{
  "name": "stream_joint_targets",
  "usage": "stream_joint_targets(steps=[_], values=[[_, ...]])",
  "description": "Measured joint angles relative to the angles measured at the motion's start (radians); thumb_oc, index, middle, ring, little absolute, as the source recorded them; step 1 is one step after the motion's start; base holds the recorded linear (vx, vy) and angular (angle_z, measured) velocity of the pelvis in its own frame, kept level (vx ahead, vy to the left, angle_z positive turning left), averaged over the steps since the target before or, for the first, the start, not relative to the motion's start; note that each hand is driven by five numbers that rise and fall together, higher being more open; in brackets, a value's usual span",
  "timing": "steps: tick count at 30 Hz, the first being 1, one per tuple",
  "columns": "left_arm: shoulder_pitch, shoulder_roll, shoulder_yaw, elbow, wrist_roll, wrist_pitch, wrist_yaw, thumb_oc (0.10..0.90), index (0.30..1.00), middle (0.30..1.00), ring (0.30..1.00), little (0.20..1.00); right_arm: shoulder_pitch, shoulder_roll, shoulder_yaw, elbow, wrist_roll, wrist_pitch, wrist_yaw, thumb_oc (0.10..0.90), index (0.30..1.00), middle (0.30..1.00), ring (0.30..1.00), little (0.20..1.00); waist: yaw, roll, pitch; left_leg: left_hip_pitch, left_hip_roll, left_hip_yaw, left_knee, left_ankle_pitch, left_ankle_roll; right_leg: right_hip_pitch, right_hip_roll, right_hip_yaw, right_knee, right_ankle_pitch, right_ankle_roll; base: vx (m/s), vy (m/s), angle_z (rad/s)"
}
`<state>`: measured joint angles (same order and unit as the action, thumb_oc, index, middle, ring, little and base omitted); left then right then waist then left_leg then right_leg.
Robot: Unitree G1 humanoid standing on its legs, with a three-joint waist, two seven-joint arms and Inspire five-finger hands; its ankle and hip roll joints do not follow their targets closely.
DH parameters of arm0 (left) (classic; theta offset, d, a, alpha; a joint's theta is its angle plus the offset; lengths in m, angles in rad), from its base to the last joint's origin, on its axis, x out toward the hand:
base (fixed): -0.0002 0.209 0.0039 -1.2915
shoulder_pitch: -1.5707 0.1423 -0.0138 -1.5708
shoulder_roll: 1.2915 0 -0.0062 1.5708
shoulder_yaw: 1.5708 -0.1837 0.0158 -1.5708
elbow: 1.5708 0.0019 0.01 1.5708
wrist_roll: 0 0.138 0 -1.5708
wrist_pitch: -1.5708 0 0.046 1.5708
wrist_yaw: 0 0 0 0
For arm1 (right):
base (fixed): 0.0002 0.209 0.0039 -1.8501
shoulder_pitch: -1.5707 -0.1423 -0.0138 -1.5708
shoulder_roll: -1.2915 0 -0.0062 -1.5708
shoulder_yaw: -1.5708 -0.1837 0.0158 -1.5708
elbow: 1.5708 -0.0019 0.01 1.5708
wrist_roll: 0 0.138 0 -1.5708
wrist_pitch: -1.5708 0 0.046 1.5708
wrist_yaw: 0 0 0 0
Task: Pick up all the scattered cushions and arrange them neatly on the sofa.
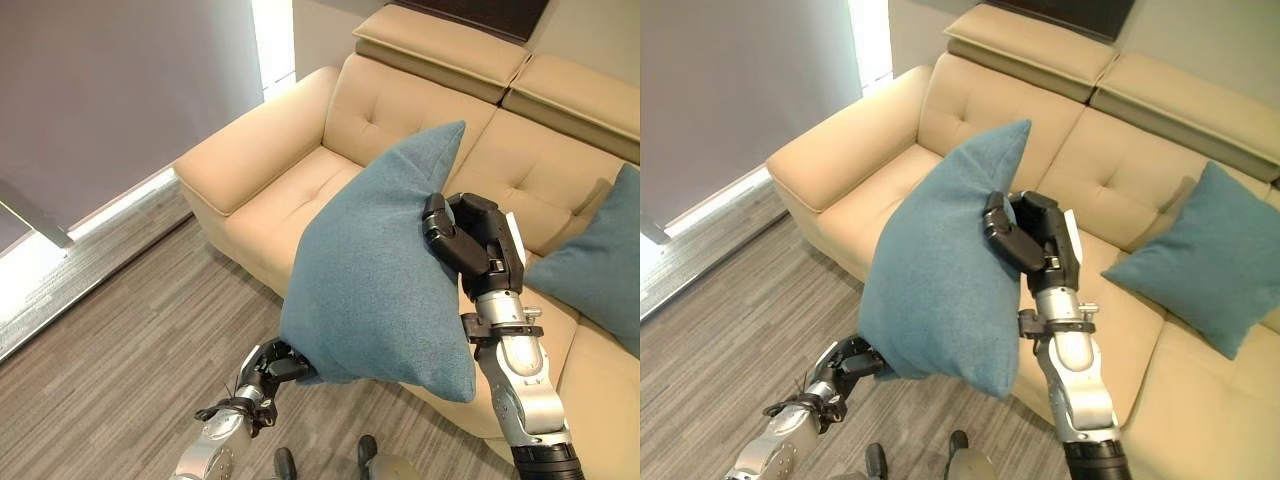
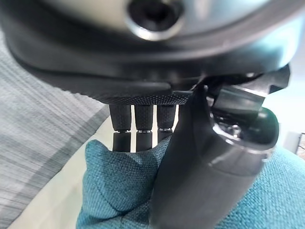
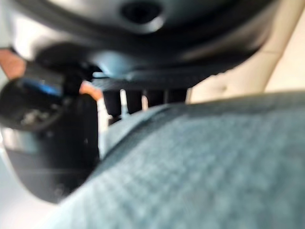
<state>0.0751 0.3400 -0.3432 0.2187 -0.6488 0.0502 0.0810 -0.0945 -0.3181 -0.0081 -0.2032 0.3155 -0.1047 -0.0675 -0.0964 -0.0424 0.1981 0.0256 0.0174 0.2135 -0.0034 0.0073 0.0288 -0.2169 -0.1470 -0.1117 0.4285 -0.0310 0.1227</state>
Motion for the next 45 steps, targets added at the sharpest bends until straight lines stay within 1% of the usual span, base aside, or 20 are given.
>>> stream_joint_targets(steps=[4,7,10,11,12,16,18,21,24,26,28,29,31,33,34,35,37,39,42,45], values=[[0.002,0.029,0.014,0.000,0.024,0.000,0.000,0.400,0.300,0.300,0.300,0.300,0.006,0.011,0.036,0.000,-0.008,0.000,0.003,0.400,0.300,0.300,0.300,0.300,0.001,-0.019,0.001,0.009,-0.012,0.001,-0.009,-0.008,0.012,-0.032,-0.015,0.002,0.032,-0.022,0.004,0.20,0.029,-0.03],[0.005,0.041,0.035,0.002,0.024,0.000,0.000,0.400,0.300,0.300,0.300,0.300,-0.002,0.012,0.055,0.000,-0.022,-0.001,0.023,0.400,0.300,0.300,0.300,0.300,0.005,-0.023,0.001,0.004,-0.005,0.004,-0.030,0.000,0.008,-0.046,0.010,-0.024,-0.116,-0.031,0.000,0.16,-0.031,-0.07],[0.006,0.035,0.044,0.009,0.024,0.000,0.001,0.400,0.300,0.300,0.300,0.300,-0.002,0.012,0.066,0.003,-0.022,-0.001,0.021,0.400,0.300,0.300,0.300,0.300,-0.002,-0.040,0.001,0.015,-0.007,-0.005,-0.041,-0.003,-0.011,-0.049,0.022,-0.038,-0.277,0.061,-0.019,0.22,-0.069,0.12],[0.007,0.028,0.039,0.009,0.025,0.000,0.001,0.400,0.300,0.300,0.300,0.300,-0.001,0.008,0.061,0.005,-0.028,-0.001,0.020,0.400,0.300,0.300,0.300,0.300,-0.002,-0.038,0.000,0.030,-0.001,-0.018,-0.054,-0.005,-0.027,-0.015,0.039,-0.052,-0.317,0.137,-0.068,0.22,-0.058,0.16],[0.008,0.015,0.038,0.007,0.026,0.000,0.001,0.400,0.300,0.300,0.300,0.300,0.001,0.001,0.054,0.008,-0.033,-0.001,0.018,0.400,0.300,0.300,0.300,0.300,-0.002,-0.024,0.004,0.035,0.015,-0.026,-0.050,-0.011,-0.041,0.000,0.058,-0.049,-0.329,0.135,-0.065,0.31,-0.106,0.13],[0.007,-0.010,0.028,0.000,0.027,0.000,-0.001,0.400,0.300,0.300,0.300,0.300,0.007,-0.024,0.003,0.030,-0.039,-0.001,0.010,0.400,0.300,0.300,0.300,0.300,-0.022,-0.027,0.000,0.022,0.062,-0.059,0.046,-0.025,-0.081,0.056,0.091,-0.084,-0.336,0.102,-0.103,0.18,-0.114,0.22],[0.000,-0.020,0.028,-0.004,0.027,0.000,-0.008,0.400,0.300,0.300,0.300,0.300,0.004,-0.026,-0.014,0.030,-0.038,-0.002,0.007,0.400,0.300,0.300,0.300,0.300,-0.027,-0.041,0.002,-0.068,0.070,-0.059,0.253,-0.049,-0.109,0.072,0.082,-0.085,-0.328,0.078,-0.130,0.13,-0.093,0.08],[0.003,-0.025,0.022,-0.004,0.031,0.000,-0.008,0.400,0.300,0.300,0.300,0.300,0.013,-0.030,-0.009,0.031,-0.038,-0.002,-0.001,0.400,0.300,0.300,0.300,0.300,-0.028,-0.040,0.001,-0.146,0.106,-0.058,0.460,-0.066,-0.116,0.112,0.092,-0.084,-0.328,0.051,-0.160,0.12,-0.015,-0.09],[0.000,-0.027,0.022,-0.014,0.031,0.000,-0.009,0.400,0.300,0.300,0.300,0.300,0.015,-0.037,-0.025,0.031,-0.038,-0.002,-0.004,0.400,0.300,0.300,0.300,0.300,-0.037,-0.043,0.002,-0.190,0.120,-0.040,0.434,-0.088,-0.090,0.120,0.103,-0.087,-0.336,0.039,-0.173,0.19,0.066,-0.01],[0.000,-0.020,0.010,-0.026,0.031,0.000,-0.009,0.400,0.300,0.300,0.300,0.300,0.018,-0.036,-0.030,0.031,-0.038,-0.002,-0.008,0.400,0.300,0.300,0.300,0.300,-0.037,-0.051,0.006,-0.211,0.125,-0.030,0.322,-0.090,-0.084,0.129,0.108,-0.082,-0.348,0.038,-0.175,0.18,0.109,-0.07],[0.000,-0.019,-0.001,-0.026,0.031,0.000,-0.009,0.400,0.300,0.300,0.300,0.300,0.019,-0.036,-0.030,0.031,-0.038,-0.002,-0.008,0.400,0.300,0.300,0.300,0.300,-0.035,-0.052,0.006,-0.229,0.129,-0.031,0.235,-0.072,-0.102,0.144,0.107,-0.079,-0.361,0.037,-0.169,0.25,0.185,-0.06],[0.000,-0.019,-0.005,-0.026,0.031,0.000,-0.009,0.400,0.300,0.300,0.300,0.300,0.022,-0.034,-0.031,0.033,-0.038,-0.002,-0.012,0.400,0.300,0.300,0.300,0.300,-0.036,-0.052,0.006,-0.246,0.135,-0.034,0.167,-0.052,-0.128,0.164,0.107,-0.074,-0.385,0.030,-0.154,0.20,0.172,-0.02],[0.000,-0.021,-0.007,-0.026,0.031,0.000,-0.008,0.400,0.300,0.300,0.300,0.300,0.023,-0.034,-0.030,0.034,-0.038,-0.002,-0.024,0.400,0.300,0.300,0.300,0.300,-0.027,-0.051,0.007,-0.266,0.149,-0.040,0.100,-0.008,-0.122,0.176,0.108,-0.070,-0.394,0.033,-0.147,0.19,0.171,-0.13],[0.005,-0.020,-0.011,-0.025,0.031,0.001,-0.008,0.400,0.300,0.300,0.300,0.300,0.028,-0.042,-0.028,0.036,-0.039,-0.002,-0.026,0.400,0.300,0.300,0.300,0.300,-0.028,-0.021,0.002,-0.255,0.164,-0.053,0.048,0.024,-0.092,0.197,0.120,-0.060,-0.382,0.011,-0.111,0.30,0.286,-0.31],[0.005,-0.015,-0.018,-0.025,0.031,0.002,-0.008,0.400,0.300,0.300,0.300,0.300,0.031,-0.039,-0.022,0.038,-0.039,-0.001,-0.027,0.400,0.300,0.300,0.300,0.300,-0.028,-0.004,-0.004,-0.227,0.155,-0.066,0.042,0.073,-0.081,0.212,0.114,-0.036,-0.369,-0.016,-0.092,0.26,0.248,-0.47],[0.005,-0.012,-0.016,-0.026,0.031,0.002,-0.007,0.400,0.300,0.300,0.300,0.300,0.032,-0.040,-0.020,0.036,-0.041,-0.002,-0.027,0.400,0.300,0.300,0.300,0.300,-0.024,-0.004,-0.006,-0.211,0.143,-0.056,0.036,0.111,-0.075,0.207,0.099,-0.012,-0.341,-0.030,-0.065,0.23,0.238,-0.47],[0.002,0.010,-0.016,-0.027,0.032,0.002,-0.007,0.400,0.300,0.300,0.300,0.300,0.038,-0.035,-0.011,0.029,-0.052,-0.002,-0.026,0.400,0.300,0.300,0.300,0.300,-0.035,-0.032,-0.025,-0.179,0.059,-0.027,0.022,0.108,-0.043,0.205,0.016,0.017,-0.303,-0.058,-0.015,0.21,0.262,-0.20],[-0.001,0.020,-0.009,-0.029,0.033,0.002,-0.007,0.400,0.300,0.300,0.300,0.300,0.040,-0.025,-0.009,0.025,-0.064,-0.001,-0.026,0.400,0.300,0.300,0.300,0.300,-0.037,-0.033,-0.027,-0.149,0.005,-0.007,0.008,0.108,-0.008,0.187,-0.041,0.041,-0.236,-0.071,0.007,0.15,0.256,-0.07],[-0.002,0.048,0.004,-0.032,0.052,0.001,-0.005,0.400,0.300,0.300,0.300,0.300,0.044,-0.013,0.006,0.026,-0.075,0.002,-0.023,0.400,0.300,0.300,0.300,0.300,-0.027,-0.031,-0.026,-0.114,-0.028,0.003,-0.006,0.086,0.028,0.085,-0.076,0.086,-0.025,-0.082,0.026,0.07,0.201,-0.06],[0.000,0.087,0.007,-0.032,0.053,0.001,0.001,0.400,0.300,0.300,0.300,0.300,0.038,0.020,0.040,0.028,-0.077,0.006,-0.020,0.400,0.300,0.300,0.300,0.300,-0.009,-0.029,-0.023,-0.079,-0.031,0.034,-0.008,0.061,0.062,0.016,-0.089,0.093,0.116,-0.027,0.045,0.13,0.149,-0.19]])
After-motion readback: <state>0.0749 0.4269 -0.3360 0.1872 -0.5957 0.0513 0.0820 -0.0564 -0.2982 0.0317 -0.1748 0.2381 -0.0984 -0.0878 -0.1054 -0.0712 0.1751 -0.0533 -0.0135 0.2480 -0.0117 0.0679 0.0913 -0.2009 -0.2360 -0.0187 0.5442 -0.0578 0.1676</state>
